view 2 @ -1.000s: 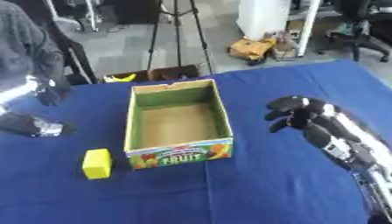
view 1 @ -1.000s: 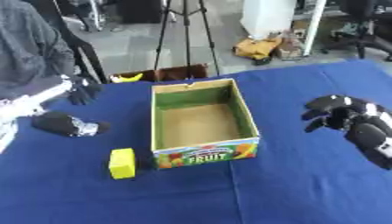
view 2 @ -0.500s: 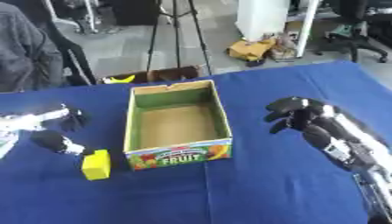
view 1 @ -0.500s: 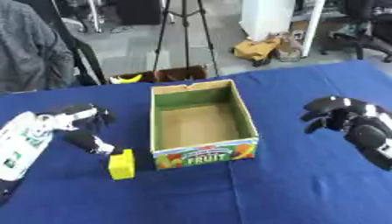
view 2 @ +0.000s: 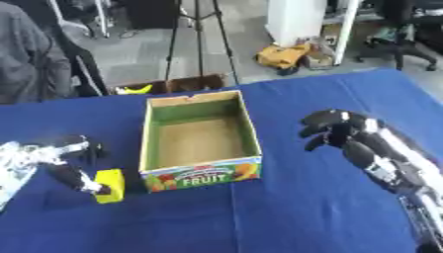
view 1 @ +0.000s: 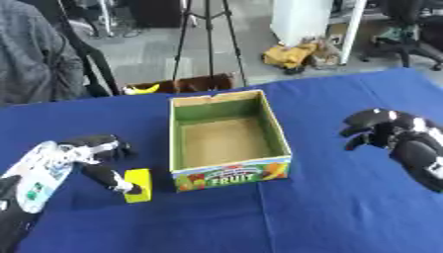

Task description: Pick up objects on the table and place them in the box.

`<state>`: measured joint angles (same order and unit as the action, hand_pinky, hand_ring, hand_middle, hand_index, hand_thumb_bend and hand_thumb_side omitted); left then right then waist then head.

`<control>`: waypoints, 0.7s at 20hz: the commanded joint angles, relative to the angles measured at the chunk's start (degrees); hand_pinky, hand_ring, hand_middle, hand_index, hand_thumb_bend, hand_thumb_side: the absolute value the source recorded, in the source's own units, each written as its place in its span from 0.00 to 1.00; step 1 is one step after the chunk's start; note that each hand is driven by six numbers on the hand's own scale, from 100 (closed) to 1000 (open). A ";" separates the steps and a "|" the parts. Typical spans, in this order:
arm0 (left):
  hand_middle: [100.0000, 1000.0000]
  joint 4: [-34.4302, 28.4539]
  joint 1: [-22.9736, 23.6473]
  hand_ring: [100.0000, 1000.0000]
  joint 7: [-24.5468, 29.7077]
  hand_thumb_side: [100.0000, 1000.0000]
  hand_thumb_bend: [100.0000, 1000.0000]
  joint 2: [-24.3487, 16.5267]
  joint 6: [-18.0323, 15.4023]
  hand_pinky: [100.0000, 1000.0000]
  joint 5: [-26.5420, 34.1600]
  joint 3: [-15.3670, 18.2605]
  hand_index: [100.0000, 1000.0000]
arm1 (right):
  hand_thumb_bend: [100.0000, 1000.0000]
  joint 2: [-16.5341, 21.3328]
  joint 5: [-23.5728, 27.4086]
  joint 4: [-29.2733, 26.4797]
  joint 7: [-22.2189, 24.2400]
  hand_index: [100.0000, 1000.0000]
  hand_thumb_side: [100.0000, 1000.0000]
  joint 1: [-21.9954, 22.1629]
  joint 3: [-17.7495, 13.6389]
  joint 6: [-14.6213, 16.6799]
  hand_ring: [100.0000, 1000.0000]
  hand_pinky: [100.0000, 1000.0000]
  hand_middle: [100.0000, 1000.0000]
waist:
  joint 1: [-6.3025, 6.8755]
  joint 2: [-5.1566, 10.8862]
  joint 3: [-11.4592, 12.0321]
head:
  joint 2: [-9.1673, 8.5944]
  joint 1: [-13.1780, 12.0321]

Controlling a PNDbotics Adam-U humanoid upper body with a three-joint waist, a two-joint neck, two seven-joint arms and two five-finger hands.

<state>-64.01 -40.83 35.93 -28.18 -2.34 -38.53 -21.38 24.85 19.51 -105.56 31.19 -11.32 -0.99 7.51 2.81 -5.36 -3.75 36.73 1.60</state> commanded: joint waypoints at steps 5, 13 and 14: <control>0.64 -0.62 -1.07 0.65 2.23 0.32 0.54 -0.41 -1.95 0.72 -2.03 -0.42 0.81 | 0.49 0.88 0.14 -0.39 0.08 0.72 0.58 -0.80 -0.13 0.11 0.73 0.62 0.74 | -0.23 0.47 -0.04 | -0.32 -0.23; 0.46 -0.33 -0.53 0.51 1.15 0.22 0.23 -0.06 -2.40 0.66 -3.47 -0.83 0.64 | 0.49 0.80 0.05 -0.35 0.11 0.72 0.58 -0.81 -0.16 0.04 0.73 0.62 0.74 | -0.14 0.43 -0.25 | -0.42 -0.20; 0.46 -0.30 -0.50 0.51 1.02 0.21 0.22 -0.07 -2.39 0.66 -3.56 -0.86 0.63 | 0.49 0.80 0.03 -0.33 0.10 0.72 0.58 -0.80 -0.17 0.03 0.73 0.62 0.74 | -0.13 0.43 -0.27 | -0.43 -0.19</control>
<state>-64.00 -40.64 37.39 -27.63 -4.72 -41.78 -22.36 24.84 19.52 -105.43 31.21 -11.35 -0.99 7.50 2.84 -5.49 -3.93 36.71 1.56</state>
